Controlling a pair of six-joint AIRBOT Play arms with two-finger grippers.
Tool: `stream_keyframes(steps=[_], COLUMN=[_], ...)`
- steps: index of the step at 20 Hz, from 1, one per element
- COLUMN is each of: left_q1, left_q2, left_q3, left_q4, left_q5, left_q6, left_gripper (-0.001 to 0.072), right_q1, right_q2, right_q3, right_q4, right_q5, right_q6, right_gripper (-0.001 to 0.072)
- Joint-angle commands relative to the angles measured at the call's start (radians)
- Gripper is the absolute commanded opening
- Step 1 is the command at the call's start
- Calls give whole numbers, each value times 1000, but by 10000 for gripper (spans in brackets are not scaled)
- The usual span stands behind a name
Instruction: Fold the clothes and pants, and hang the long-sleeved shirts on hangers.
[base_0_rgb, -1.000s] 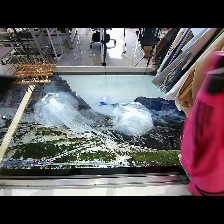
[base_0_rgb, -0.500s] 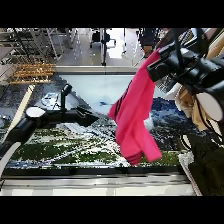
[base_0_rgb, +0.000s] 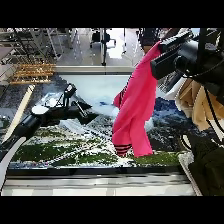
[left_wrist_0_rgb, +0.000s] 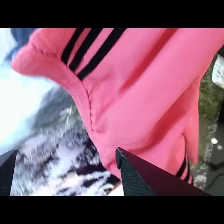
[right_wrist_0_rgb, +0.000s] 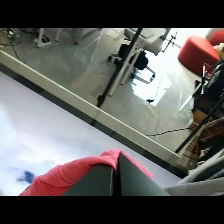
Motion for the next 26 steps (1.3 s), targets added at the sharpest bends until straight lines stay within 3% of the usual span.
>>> stream_keyframes(steps=[1,5,11,13,14,15,16,17,19,21,26], left_q1=[-25,-70,-77,-85,-89,-95,-97,-95,-71,-23,110], left_q2=[-40,-128,-163,-165,-169,-176,-180,-179,-155,-70,314], left_q3=[48,113,132,134,134,134,133,134,134,134,246], left_q4=[-60,-61,-137,-132,-126,-125,-113,-90,-93,-82,-79], left_q5=[-56,-85,-127,-132,-154,-209,-282,-372,-523,-560,-578], left_q6=[137,171,303,304,304,296,273,258,87,-88,-327], left_gripper=[684,669,669,666,636,505,76,11,9,9,9], right_q1=[0,29,71,71,71,71,71,71,70,70,69], right_q2=[3,29,76,84,87,91,97,105,140,190,346], right_q3=[2,2,2,2,2,2,2,3,3,3,4], right_q4=[82,229,264,272,273,271,269,263,241,211,142], right_q5=[-1,4,111,128,125,121,117,117,120,139,278], right_q6=[-3,-106,-106,-106,-106,-106,-106,-105,-98,-94,-31], right_gripper=[8,7,7,7,7,7,8,9,9,9,9])
